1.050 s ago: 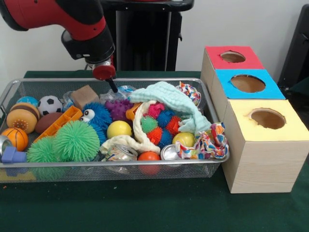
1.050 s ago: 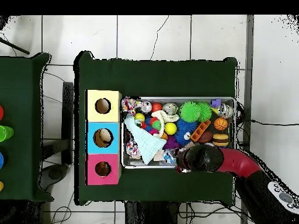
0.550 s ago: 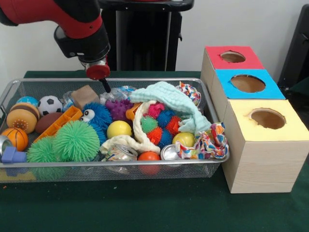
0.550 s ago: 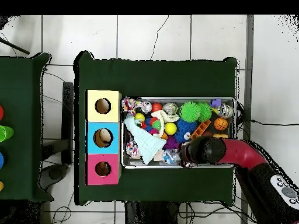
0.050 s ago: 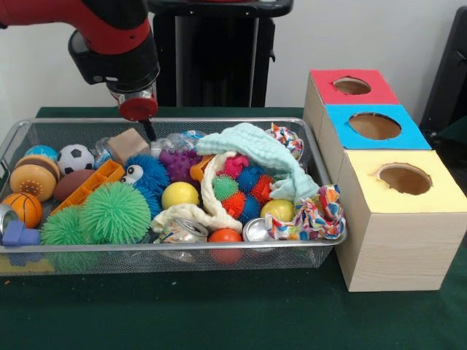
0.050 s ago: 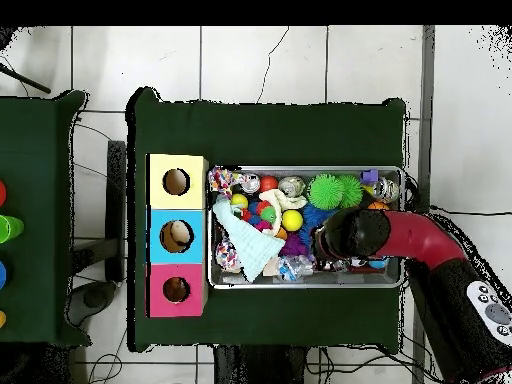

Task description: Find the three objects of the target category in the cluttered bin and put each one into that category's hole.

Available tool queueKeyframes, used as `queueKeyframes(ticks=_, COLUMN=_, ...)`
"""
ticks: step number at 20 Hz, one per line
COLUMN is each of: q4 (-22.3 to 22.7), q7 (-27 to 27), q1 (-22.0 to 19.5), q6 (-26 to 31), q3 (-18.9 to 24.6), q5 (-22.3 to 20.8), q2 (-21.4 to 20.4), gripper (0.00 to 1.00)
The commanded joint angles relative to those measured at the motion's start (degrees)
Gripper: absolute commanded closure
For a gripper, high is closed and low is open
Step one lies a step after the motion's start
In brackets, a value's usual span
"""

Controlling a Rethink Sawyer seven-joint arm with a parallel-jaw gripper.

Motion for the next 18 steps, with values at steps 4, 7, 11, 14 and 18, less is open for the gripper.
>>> queueKeyframes(ticks=4, q4=-9.95, q7=-1.64, q1=1.23, q6=4.36, q3=2.92, q5=-0.36, q2=0.21, gripper=0.00)
queueKeyframes(ticks=7, q4=-12.52, q7=-2.57, q1=1.48, q6=3.91, q3=3.14, q5=-0.62, q2=2.19, gripper=0.00)
queueKeyframes(ticks=11, q4=-11.55, q7=-2.85, q1=0.11, q6=0.55, q3=3.89, q5=-0.02, q2=4.02, gripper=0.00)
queueKeyframes(ticks=14, q4=-9.58, q7=-3.31, q1=-2.10, q6=-2.43, q3=4.23, q5=-0.06, q2=5.37, gripper=0.00)
queueKeyframes(ticks=18, q4=-7.23, q7=-4.49, q1=-4.28, q6=-4.33, q3=4.76, q5=-1.23, q2=6.16, gripper=0.00)
